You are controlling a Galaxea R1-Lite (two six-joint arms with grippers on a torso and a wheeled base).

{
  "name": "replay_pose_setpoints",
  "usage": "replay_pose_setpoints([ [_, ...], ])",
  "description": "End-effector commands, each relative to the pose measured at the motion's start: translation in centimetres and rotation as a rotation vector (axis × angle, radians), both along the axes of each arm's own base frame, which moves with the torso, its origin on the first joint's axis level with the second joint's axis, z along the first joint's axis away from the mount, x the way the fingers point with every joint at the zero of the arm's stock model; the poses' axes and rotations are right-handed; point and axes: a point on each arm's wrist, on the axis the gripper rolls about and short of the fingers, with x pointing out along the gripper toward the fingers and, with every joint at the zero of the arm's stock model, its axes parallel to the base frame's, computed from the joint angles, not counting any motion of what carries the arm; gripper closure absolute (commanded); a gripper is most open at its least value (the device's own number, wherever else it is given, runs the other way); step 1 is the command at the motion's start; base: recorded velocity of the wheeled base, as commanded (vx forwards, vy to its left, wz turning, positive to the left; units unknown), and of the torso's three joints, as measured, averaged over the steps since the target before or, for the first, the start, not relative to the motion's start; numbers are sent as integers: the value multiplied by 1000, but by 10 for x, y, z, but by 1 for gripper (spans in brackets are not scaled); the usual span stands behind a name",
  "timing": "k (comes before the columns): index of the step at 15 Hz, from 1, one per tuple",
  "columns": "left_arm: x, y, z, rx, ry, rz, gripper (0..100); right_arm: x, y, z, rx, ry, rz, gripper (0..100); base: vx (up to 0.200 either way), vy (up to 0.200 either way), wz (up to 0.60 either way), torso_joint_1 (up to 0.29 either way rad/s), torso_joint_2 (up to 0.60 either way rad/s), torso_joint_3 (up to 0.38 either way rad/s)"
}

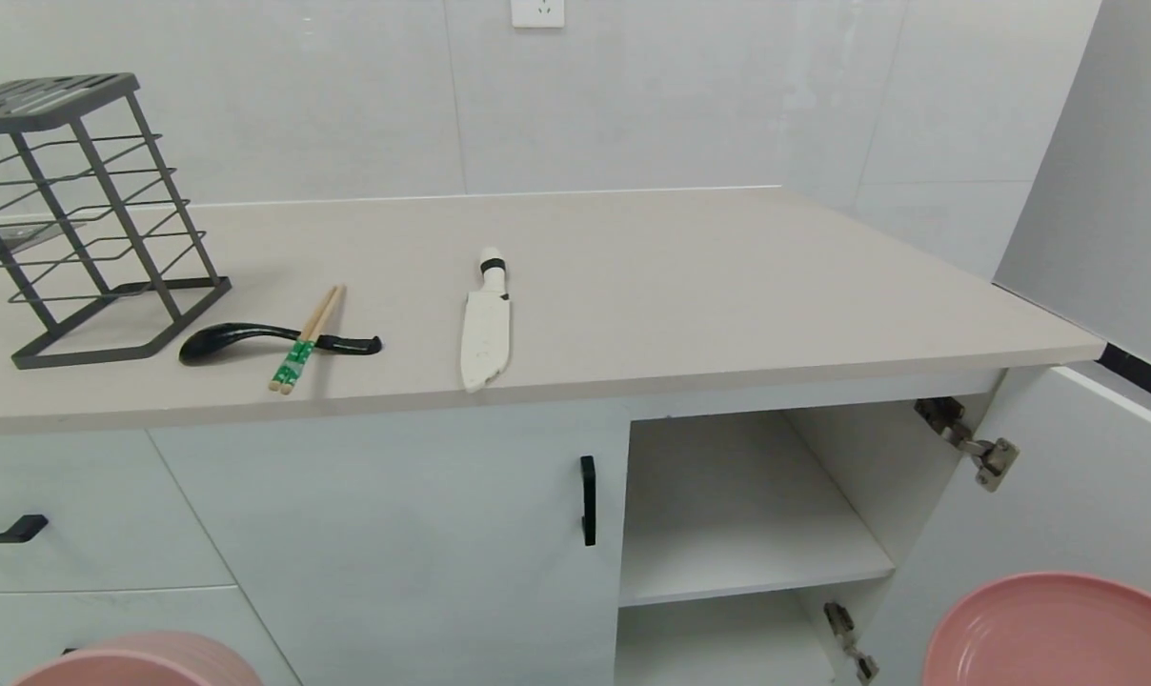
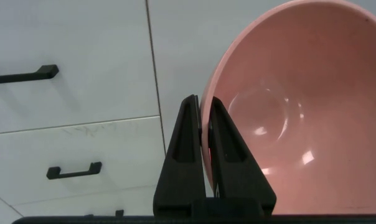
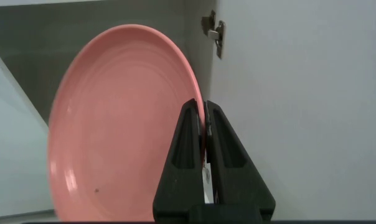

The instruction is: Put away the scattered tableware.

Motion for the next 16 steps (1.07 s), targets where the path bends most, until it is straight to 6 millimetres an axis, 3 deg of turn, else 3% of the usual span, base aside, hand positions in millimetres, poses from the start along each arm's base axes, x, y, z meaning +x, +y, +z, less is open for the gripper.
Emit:
replay_pose_setpoints([
  [1, 0, 0, 0, 0, 3, 0, 100, 0, 0, 0, 0, 2, 1, 100, 0, 0, 0, 0, 0, 0],
  [16, 0, 0, 0, 0, 3, 0, 100, 0, 0, 0, 0, 2, 0, 100, 0, 0, 0, 0, 0, 0],
])
